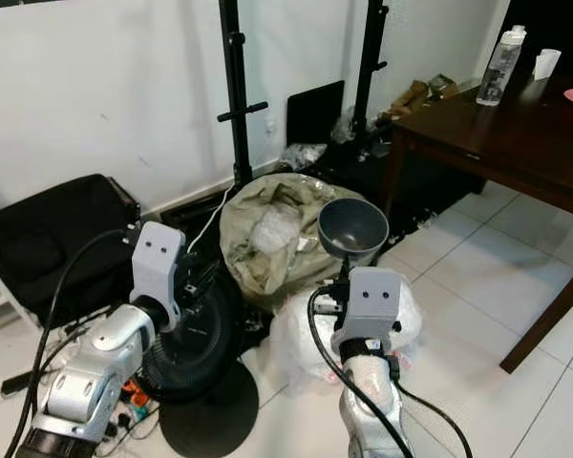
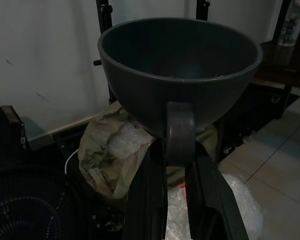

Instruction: Setting the table

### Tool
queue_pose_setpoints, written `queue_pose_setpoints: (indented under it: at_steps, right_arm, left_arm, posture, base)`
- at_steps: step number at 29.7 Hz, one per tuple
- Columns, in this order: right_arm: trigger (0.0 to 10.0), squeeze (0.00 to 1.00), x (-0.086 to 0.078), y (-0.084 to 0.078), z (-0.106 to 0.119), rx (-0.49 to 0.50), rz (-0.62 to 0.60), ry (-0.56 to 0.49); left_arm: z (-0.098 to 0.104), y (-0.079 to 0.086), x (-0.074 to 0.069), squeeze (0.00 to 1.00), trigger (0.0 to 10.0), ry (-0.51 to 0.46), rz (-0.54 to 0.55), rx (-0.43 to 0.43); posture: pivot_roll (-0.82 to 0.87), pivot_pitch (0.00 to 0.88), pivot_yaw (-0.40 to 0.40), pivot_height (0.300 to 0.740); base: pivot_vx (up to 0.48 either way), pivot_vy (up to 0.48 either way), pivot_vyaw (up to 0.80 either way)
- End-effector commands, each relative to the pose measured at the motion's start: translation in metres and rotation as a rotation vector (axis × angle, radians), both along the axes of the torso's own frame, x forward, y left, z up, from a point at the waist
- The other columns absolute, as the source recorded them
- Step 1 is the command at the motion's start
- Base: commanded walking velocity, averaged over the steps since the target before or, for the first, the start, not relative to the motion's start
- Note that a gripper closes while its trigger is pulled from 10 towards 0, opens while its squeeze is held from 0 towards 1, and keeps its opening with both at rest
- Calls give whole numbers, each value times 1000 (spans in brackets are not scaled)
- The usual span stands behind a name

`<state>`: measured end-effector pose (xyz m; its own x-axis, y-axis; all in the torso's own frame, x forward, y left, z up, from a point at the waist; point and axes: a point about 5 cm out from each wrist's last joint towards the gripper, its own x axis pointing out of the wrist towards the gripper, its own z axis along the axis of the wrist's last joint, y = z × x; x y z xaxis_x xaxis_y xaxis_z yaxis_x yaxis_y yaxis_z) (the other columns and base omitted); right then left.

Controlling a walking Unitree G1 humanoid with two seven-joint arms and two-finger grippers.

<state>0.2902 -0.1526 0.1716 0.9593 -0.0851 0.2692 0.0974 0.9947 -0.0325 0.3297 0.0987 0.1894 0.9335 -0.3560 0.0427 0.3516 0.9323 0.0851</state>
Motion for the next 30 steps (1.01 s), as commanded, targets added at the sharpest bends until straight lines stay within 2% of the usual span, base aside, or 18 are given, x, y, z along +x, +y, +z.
queue_pose_setpoints:
  at_steps: [1,30]
  right_arm:
    - [10000,0,-1,-1,-1,-3,-7,0]
    - [10000,0,-3,-2,-2,0,-18,5]
  left_arm:
    - [-6,-1,0,0,10000,24,-5,5]
    - [-6,-3,-1,0,10000,27,-19,7]
  posture:
    - [3,52,150,740]
    - [3,61,157,740]
  base:
    - [0,0,-788]
    - [0,0,-782]
